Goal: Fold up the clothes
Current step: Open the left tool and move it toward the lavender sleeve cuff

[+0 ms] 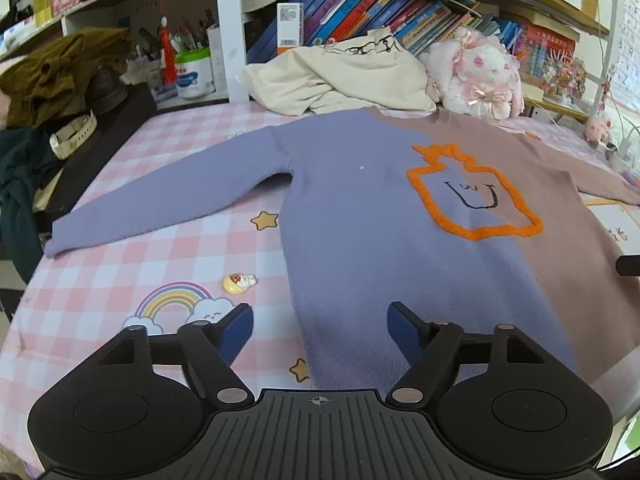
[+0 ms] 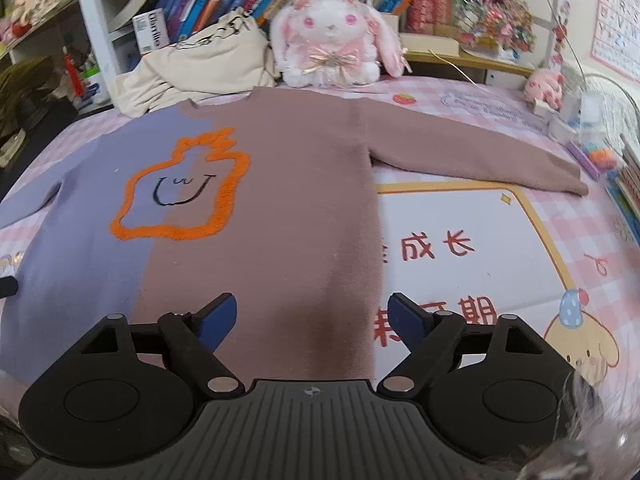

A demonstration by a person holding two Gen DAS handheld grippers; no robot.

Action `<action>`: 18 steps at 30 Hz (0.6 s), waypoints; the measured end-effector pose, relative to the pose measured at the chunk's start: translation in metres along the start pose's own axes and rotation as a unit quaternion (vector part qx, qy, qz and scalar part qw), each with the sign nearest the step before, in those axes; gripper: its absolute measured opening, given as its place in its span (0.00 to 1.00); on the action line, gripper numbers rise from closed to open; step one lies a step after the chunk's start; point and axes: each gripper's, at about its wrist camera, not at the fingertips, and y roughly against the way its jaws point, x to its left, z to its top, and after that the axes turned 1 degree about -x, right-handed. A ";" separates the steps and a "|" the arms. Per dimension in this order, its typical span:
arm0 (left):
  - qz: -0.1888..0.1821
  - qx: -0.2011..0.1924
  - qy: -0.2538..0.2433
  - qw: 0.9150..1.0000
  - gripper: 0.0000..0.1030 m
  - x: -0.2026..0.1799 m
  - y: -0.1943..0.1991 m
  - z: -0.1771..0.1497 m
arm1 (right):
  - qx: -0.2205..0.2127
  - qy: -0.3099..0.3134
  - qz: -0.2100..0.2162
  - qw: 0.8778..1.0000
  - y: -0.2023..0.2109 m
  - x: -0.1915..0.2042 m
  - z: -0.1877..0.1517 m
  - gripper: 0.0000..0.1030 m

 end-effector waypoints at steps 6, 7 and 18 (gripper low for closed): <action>0.000 0.003 0.004 1.000 0.81 0.002 0.000 0.000 | 0.000 0.025 -0.006 1.000 0.000 0.012 -0.005 0.87; -0.001 0.004 0.005 1.000 0.81 0.002 -0.001 -0.001 | 0.000 0.029 -0.007 1.000 0.000 0.014 -0.005 0.88; -0.012 0.014 0.019 1.000 0.82 0.002 -0.005 -0.002 | 0.003 0.052 -0.008 0.999 0.000 0.024 -0.011 0.91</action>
